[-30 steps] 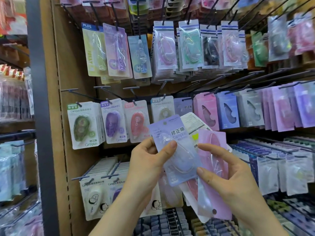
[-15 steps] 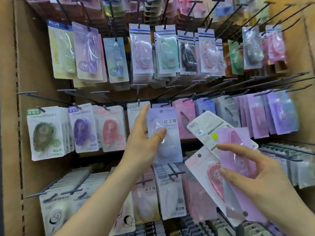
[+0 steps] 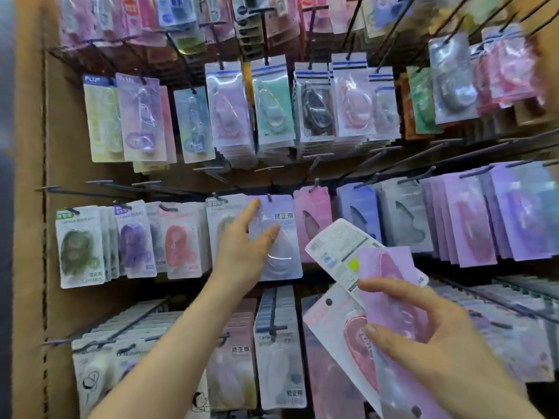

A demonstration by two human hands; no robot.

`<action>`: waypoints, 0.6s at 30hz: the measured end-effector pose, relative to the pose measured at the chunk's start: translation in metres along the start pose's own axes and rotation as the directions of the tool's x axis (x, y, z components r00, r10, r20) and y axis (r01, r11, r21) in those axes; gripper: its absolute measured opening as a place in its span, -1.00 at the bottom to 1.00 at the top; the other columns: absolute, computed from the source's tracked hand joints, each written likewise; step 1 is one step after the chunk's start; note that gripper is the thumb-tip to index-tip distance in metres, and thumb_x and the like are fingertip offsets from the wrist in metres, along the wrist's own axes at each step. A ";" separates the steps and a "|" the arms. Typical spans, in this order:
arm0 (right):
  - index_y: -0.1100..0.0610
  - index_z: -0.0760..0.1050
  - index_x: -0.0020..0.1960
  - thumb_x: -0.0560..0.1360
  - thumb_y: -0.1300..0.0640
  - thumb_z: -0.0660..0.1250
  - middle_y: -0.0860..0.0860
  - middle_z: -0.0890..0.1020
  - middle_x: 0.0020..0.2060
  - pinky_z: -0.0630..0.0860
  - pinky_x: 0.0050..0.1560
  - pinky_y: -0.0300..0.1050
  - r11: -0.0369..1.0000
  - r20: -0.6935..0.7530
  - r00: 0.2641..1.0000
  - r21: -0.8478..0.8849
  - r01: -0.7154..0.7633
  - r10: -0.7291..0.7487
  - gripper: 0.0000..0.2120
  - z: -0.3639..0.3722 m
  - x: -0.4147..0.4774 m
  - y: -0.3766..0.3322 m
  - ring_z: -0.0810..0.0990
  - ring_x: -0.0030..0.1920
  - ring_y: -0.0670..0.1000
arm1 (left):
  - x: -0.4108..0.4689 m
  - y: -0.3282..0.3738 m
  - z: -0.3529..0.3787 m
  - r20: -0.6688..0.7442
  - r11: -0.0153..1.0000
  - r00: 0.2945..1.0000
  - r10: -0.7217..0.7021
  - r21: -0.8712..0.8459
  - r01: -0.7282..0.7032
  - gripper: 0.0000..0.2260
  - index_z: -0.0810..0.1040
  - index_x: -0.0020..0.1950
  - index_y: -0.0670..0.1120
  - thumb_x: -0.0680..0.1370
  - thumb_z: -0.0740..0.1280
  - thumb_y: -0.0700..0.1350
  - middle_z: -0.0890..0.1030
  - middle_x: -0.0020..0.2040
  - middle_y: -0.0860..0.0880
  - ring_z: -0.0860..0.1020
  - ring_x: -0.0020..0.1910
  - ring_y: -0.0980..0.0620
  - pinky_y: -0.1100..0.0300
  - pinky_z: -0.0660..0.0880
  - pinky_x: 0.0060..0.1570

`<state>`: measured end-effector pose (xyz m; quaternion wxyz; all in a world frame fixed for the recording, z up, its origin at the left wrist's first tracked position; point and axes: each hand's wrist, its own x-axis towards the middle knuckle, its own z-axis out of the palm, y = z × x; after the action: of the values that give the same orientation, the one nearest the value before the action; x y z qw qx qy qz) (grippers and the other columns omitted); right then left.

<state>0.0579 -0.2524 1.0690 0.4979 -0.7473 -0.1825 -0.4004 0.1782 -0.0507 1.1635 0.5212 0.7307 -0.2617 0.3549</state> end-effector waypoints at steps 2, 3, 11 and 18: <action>-0.40 0.61 -0.05 0.31 0.28 0.58 -0.16 0.60 0.08 0.28 -0.01 -0.66 1.000 0.022 1.000 0.009 0.017 -0.017 -0.44 -0.001 0.002 0.003 0.48 0.10 -0.43 | 0.004 0.001 0.003 0.014 0.995 1.000 -0.007 0.095 0.005 -0.45 0.21 0.56 -0.02 0.60 0.33 -0.11 0.31 0.50 0.06 0.27 0.46 0.14 0.38 0.17 0.28; -0.41 0.61 -0.05 0.31 0.28 0.57 -0.17 0.60 0.07 0.26 -0.03 -0.67 1.000 0.030 0.999 0.010 0.024 -0.024 -0.43 -0.002 0.004 0.003 0.47 0.09 -0.45 | 0.006 0.002 0.004 0.036 0.986 0.999 -0.011 0.166 0.005 -0.43 0.17 0.57 -0.02 0.60 0.32 -0.10 0.31 0.51 0.03 0.29 0.45 0.12 0.38 0.17 0.27; -0.48 0.54 0.01 0.36 0.21 0.55 -0.15 0.57 0.13 0.23 0.03 -0.68 0.997 0.148 0.986 0.005 0.079 -0.079 -0.43 0.005 0.004 0.008 0.43 0.14 -0.46 | 0.014 -0.014 0.011 0.094 0.721 0.995 0.013 0.689 -0.075 -0.25 -0.01 0.60 0.01 0.56 0.37 0.00 0.37 0.35 -0.19 0.36 0.31 -0.16 0.06 0.35 0.23; -0.44 0.57 0.01 0.34 0.23 0.56 -0.21 0.57 0.12 0.23 0.05 -0.67 0.995 0.132 0.987 0.027 0.092 -0.094 -0.44 0.009 -0.001 0.010 0.45 0.15 -0.45 | -0.022 -0.006 0.001 -0.080 0.917 0.981 0.177 0.376 -0.135 -0.70 0.52 0.34 0.00 0.60 0.29 -0.09 0.58 0.14 0.01 0.55 0.04 0.07 0.13 0.50 0.09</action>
<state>0.0682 -0.2483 1.0608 0.4733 -0.7577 -0.2542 -0.3706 0.1695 -0.0493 1.1422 0.3586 0.7711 -0.2181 0.4788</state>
